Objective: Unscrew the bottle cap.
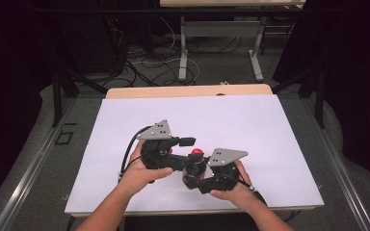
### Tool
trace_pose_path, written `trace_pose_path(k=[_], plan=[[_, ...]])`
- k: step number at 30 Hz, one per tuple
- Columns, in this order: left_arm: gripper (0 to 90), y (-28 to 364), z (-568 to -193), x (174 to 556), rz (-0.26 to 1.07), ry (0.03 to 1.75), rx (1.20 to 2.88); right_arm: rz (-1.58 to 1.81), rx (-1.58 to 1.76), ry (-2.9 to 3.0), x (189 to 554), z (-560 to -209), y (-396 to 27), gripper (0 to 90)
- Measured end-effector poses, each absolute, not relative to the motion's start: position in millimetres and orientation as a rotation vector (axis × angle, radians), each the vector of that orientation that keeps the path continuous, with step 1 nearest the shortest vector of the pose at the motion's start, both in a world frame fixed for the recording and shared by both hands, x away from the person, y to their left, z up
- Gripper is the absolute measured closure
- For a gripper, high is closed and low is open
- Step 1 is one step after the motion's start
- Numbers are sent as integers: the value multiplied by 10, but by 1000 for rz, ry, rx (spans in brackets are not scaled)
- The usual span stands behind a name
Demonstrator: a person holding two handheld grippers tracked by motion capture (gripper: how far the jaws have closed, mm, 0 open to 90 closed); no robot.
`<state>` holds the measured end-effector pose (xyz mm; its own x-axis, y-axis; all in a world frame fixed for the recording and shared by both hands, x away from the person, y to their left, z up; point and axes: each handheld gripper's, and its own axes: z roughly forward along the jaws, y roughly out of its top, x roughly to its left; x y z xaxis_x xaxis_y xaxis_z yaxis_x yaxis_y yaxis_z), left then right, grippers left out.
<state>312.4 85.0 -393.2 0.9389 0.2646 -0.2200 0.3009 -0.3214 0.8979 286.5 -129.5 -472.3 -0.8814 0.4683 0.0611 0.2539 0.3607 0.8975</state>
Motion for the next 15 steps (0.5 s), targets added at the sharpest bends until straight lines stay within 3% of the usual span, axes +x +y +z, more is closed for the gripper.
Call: trace_pose_path(k=[6, 15], plan=[[588, 875, -3973, 3145, -122, 353, 1925, 1533, 597, 2454, 2842, -4724, -1271, 292], [604, 844, -3978, 3068, -27, 388, 1923, 1510, 636, 2428, 2843, -4730, -1263, 293]])
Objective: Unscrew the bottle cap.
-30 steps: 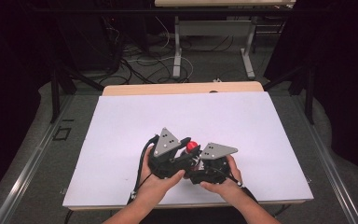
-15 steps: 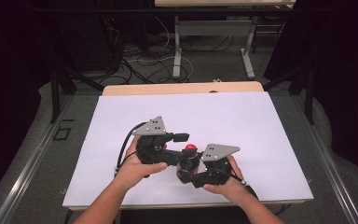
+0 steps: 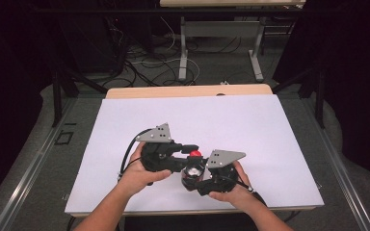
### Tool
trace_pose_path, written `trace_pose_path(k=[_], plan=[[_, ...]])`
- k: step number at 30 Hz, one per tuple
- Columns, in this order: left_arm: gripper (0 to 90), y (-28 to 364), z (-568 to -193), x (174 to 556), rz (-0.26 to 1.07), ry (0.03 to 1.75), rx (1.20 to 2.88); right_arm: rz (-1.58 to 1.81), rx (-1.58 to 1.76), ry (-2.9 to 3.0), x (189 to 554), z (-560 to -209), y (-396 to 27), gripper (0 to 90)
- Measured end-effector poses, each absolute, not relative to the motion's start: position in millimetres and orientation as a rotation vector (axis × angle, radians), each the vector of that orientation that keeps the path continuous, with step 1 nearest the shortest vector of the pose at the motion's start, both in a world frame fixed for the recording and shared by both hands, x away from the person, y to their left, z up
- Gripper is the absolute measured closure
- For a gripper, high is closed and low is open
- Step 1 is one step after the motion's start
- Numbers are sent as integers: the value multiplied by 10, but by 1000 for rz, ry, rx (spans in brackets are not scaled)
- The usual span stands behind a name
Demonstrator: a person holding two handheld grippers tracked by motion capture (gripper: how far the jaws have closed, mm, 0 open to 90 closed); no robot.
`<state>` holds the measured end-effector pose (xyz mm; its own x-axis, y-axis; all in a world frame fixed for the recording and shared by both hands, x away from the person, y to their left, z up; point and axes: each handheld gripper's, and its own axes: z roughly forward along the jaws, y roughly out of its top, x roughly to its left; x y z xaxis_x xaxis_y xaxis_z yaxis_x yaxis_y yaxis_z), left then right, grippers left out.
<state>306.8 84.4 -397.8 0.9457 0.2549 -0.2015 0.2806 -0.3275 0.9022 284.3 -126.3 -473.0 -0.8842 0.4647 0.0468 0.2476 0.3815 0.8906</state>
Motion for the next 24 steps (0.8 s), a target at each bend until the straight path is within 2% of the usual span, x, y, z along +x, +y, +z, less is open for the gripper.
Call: trace_pose_path(k=[7, 11, 19, 24], plan=[[605, 648, -3981, 2823, 238, 643, 1903, 1455, 756, 2377, 2860, -4751, -1251, 293], [605, 552, -4006, 2704, 340, 756, 1868, 1422, 797, 2356, 2854, -4770, -1225, 293], [598, 535, -4002, 2673, 352, 778, 1856, 1402, 777, 2357, 2843, -4766, -1229, 292], [444, 655, -3931, 2752, 276, 690, 1880, 1461, 752, 2361, 2858, -4748, -1259, 292]])
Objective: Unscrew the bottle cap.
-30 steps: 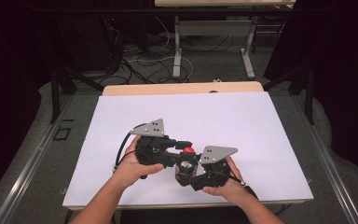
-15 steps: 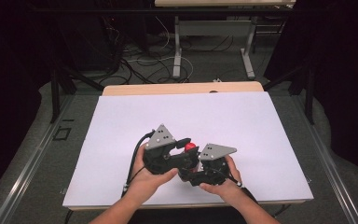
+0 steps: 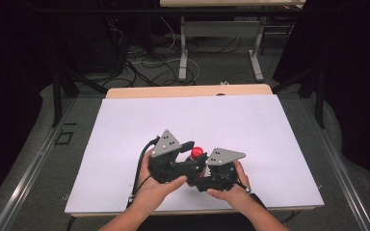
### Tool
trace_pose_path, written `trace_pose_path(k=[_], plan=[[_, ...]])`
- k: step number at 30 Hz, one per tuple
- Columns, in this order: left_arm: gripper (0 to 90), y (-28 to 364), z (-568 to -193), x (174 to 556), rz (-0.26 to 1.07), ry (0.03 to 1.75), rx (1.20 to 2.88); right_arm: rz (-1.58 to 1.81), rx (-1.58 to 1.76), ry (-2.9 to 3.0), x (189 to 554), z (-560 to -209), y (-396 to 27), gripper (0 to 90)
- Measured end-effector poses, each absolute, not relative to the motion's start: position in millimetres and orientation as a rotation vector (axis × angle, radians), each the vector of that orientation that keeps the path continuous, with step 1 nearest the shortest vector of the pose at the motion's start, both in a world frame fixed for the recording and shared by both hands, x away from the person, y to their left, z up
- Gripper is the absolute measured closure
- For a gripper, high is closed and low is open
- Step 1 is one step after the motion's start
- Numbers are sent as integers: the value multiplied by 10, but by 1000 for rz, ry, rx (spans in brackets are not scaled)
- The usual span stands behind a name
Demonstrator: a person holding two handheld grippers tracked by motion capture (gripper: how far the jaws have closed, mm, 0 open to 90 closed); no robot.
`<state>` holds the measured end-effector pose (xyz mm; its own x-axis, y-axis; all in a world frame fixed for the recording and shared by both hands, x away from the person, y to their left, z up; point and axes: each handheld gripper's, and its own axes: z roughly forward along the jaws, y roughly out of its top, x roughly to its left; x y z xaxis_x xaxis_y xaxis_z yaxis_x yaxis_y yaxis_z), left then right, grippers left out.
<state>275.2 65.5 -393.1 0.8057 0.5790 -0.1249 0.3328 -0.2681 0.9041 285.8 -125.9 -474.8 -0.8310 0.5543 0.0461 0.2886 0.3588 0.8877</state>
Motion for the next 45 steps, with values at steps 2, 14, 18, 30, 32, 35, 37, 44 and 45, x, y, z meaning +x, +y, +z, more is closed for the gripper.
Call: trace_pose_path(k=[2, 14, 18, 30, 32, 35, 37, 44, 45], plan=[[404, 725, -3895, 2802, 210, 641, 1883, 1468, 732, 2375, 2858, -4739, -1274, 292], [527, 925, -3901, 3043, -59, 320, 1977, 1539, 595, 2443, 2797, -4702, -1232, 292], [602, 935, -3920, 3039, -48, 288, 1984, 1534, 577, 2459, 2782, -4718, -1211, 292], [608, 723, -3967, 2806, 246, 551, 1924, 1456, 732, 2365, 2813, -4732, -1219, 293], [608, 672, -3984, 2760, 293, 611, 1903, 1428, 755, 2338, 2812, -4737, -1213, 293], [608, 557, -4018, 2668, 387, 714, 1872, 1386, 802, 2333, 2824, -4754, -1214, 293], [607, 490, -4044, 2627, 440, 753, 1850, 1404, 828, 2311, 2843, -4772, -1218, 293], [447, 501, -4030, 2659, 391, 752, 1835, 1414, 826, 2316, 2854, -4762, -1261, 292], [426, 545, -3997, 2690, 358, 736, 1847, 1420, 822, 2317, 2855, -4757, -1267, 293]])
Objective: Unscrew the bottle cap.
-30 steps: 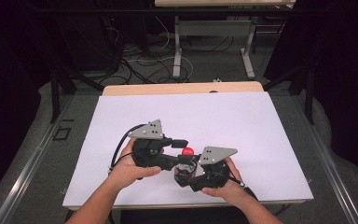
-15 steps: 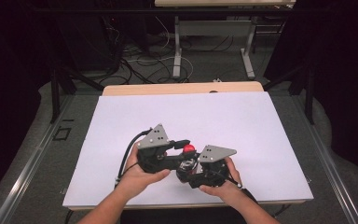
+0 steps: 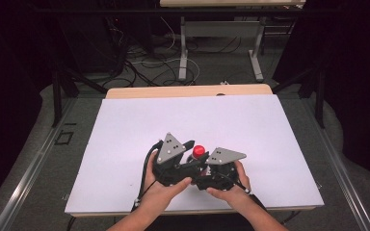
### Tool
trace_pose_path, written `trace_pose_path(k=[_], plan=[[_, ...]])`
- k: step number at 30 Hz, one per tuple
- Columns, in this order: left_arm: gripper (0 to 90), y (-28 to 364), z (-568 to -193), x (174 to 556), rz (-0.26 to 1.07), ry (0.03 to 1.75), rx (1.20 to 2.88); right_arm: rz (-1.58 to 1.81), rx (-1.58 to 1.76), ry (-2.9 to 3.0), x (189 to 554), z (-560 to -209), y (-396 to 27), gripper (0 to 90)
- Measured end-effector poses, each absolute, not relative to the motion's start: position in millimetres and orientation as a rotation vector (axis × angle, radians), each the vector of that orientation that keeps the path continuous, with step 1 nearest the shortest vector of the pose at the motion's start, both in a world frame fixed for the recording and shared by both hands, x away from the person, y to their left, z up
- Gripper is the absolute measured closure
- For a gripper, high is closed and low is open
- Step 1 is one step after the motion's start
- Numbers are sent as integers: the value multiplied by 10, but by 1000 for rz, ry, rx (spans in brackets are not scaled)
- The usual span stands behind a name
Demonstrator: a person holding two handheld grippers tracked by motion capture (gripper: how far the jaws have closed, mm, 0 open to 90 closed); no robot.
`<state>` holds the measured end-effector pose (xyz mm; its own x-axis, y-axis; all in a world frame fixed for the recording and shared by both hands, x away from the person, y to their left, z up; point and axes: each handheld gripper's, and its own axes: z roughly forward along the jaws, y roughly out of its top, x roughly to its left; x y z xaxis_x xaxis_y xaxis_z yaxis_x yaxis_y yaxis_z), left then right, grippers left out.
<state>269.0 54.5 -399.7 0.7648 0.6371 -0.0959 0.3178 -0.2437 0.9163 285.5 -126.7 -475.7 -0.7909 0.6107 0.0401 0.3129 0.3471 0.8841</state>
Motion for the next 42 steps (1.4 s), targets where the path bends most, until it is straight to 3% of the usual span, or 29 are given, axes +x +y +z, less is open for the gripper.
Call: trace_pose_path(k=[3, 7, 12, 15, 21, 27, 31, 33, 36, 42], plan=[[367, 651, -3932, 2787, 245, 645, 1871, 1455, 793, 2336, 2857, -4741, -1282, 292], [367, 785, -3875, 2916, 93, 468, 1934, 1504, 706, 2410, 2850, -4720, -1290, 293], [450, 883, -3858, 2958, 24, 375, 1944, 1545, 616, 2452, 2812, -4698, -1268, 292], [491, 930, -3881, 3004, -89, 291, 1953, 1566, 571, 2475, 2800, -4685, -1262, 293], [597, 942, -3909, 3024, -133, 252, 1963, 1575, 466, 2534, 2764, -4674, -1234, 292], [605, 921, -3907, 2972, -33, 309, 1967, 1536, 536, 2491, 2774, -4677, -1228, 293], [606, 800, -3930, 2840, 171, 478, 1934, 1501, 634, 2444, 2787, -4682, -1235, 293], [606, 651, -3988, 2686, 312, 658, 1870, 1434, 721, 2376, 2800, -4703, -1226, 293], [606, 514, -4034, 2597, 420, 747, 1838, 1405, 765, 2359, 2813, -4736, -1226, 293], [588, 470, -4038, 2613, 423, 748, 1827, 1429, 794, 2342, 2839, -4736, -1269, 293]])
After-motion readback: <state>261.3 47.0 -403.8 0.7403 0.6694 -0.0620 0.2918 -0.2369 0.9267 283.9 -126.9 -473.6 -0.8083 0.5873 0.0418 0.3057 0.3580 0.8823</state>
